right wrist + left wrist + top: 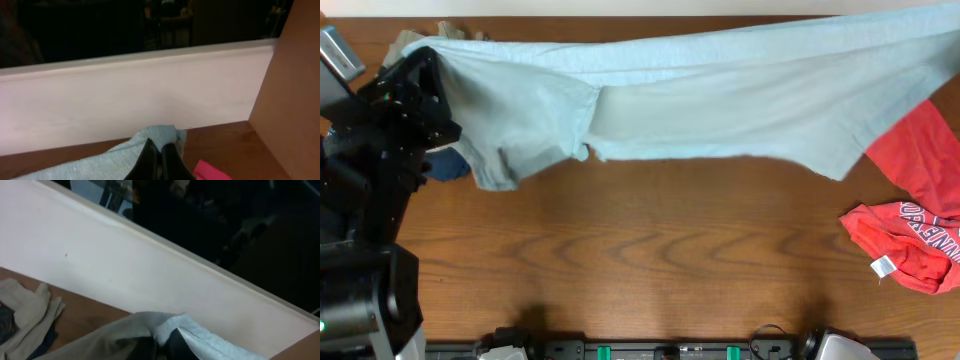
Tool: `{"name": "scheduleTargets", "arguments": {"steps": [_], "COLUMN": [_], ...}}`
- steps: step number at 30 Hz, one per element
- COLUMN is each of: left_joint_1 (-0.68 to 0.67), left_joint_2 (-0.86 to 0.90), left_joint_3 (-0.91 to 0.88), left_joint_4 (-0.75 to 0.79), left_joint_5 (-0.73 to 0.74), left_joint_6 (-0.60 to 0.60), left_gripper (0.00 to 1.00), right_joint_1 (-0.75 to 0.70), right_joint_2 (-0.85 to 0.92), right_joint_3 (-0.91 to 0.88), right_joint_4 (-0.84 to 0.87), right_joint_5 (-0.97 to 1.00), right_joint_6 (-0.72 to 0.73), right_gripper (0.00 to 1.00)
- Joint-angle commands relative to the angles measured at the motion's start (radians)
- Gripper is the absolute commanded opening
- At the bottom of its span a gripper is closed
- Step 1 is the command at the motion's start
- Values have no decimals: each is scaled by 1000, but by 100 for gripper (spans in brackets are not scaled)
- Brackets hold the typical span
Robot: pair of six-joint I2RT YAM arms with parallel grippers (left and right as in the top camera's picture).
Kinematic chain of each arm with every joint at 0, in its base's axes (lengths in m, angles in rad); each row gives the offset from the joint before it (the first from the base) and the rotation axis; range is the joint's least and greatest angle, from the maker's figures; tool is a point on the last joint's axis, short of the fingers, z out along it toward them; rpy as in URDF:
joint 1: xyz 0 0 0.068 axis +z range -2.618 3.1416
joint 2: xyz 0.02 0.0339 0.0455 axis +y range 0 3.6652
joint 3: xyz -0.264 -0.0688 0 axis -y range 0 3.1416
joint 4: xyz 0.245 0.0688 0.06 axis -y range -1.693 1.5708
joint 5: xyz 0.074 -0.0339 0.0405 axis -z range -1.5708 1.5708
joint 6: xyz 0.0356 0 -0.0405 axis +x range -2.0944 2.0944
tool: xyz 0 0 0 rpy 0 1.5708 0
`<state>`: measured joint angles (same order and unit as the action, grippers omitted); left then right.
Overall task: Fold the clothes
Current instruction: 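Lift the light-blue shirt with both grippers and lay it flat forward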
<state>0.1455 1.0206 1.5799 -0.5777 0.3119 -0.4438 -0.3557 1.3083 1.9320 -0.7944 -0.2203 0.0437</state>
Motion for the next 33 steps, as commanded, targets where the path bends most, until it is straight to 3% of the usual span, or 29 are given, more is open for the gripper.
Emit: {"name": "scheduleTargets", "arguments": {"steps": [1, 14, 18, 27, 30, 33], "left_joint_1": [0, -1, -1, 1, 2, 5], "left_joint_2": [45, 412, 552, 701, 702, 700], "left_joint_3": [16, 16, 16, 113, 206, 306], "left_joint_4": [4, 55, 204, 750, 805, 757], "left_joint_5": [-6, 74, 74, 65, 47, 58], "left_joint_6": [13, 13, -25, -289, -301, -293], "left_gripper": [6, 6, 6, 6, 6, 6], "right_joint_1": [-14, 18, 35, 33, 24, 9], "right_joint_2": [25, 334, 446, 487, 467, 452], "right_joint_3": [17, 16, 16, 28, 56, 70], "right_joint_4": [4, -76, 42, 566, 591, 543], "right_joint_5": [32, -51, -50, -41, -11, 22], "right_joint_6": [-7, -8, 16, 185, 199, 194], "right_gripper": [1, 1, 1, 1, 1, 1]}}
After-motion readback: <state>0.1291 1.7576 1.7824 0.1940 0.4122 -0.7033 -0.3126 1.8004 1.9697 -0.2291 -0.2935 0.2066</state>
